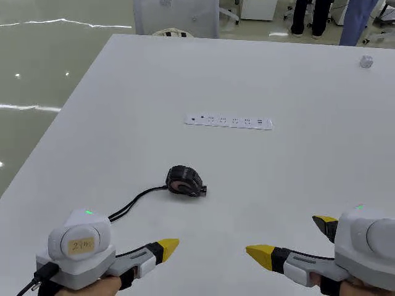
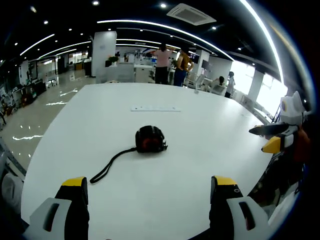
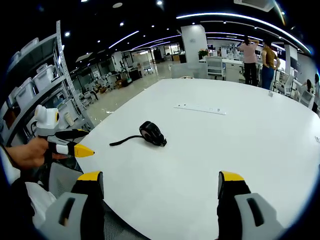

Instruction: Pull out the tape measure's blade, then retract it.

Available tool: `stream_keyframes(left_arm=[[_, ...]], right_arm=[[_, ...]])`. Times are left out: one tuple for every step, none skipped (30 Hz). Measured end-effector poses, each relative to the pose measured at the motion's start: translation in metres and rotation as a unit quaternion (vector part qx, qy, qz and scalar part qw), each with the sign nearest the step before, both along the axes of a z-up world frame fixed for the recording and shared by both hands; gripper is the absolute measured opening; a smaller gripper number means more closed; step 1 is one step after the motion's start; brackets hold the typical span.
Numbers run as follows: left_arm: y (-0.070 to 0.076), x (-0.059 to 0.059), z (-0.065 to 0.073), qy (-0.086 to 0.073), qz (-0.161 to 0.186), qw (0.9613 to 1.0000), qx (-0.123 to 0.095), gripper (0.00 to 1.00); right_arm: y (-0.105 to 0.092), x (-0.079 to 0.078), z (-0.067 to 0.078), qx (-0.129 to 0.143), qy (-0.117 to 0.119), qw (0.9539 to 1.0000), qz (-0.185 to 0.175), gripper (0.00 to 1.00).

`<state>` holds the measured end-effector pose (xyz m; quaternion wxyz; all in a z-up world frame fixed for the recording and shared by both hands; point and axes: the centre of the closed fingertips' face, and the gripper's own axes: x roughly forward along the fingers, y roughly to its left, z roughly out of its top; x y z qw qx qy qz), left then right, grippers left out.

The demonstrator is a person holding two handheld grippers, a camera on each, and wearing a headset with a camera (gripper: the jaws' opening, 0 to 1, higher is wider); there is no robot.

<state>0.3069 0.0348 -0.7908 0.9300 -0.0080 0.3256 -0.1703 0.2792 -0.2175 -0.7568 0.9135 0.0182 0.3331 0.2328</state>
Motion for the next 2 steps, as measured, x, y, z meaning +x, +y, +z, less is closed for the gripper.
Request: stream_keyframes(left_arm=[[0.0, -0.0004, 0.0001, 0.0, 0.0, 1.0, 0.0, 1.0], [0.0002, -0.0006, 0.0, 0.001, 0.001, 1.0, -0.001, 1.0]], right_arm=[[-0.0001, -0.0007, 0.0001, 0.002, 0.0, 1.0, -0.001, 0.97], [-0.0002, -0.0012, -0.0002, 0.001, 0.001, 1.0, 0.0, 0.97]])
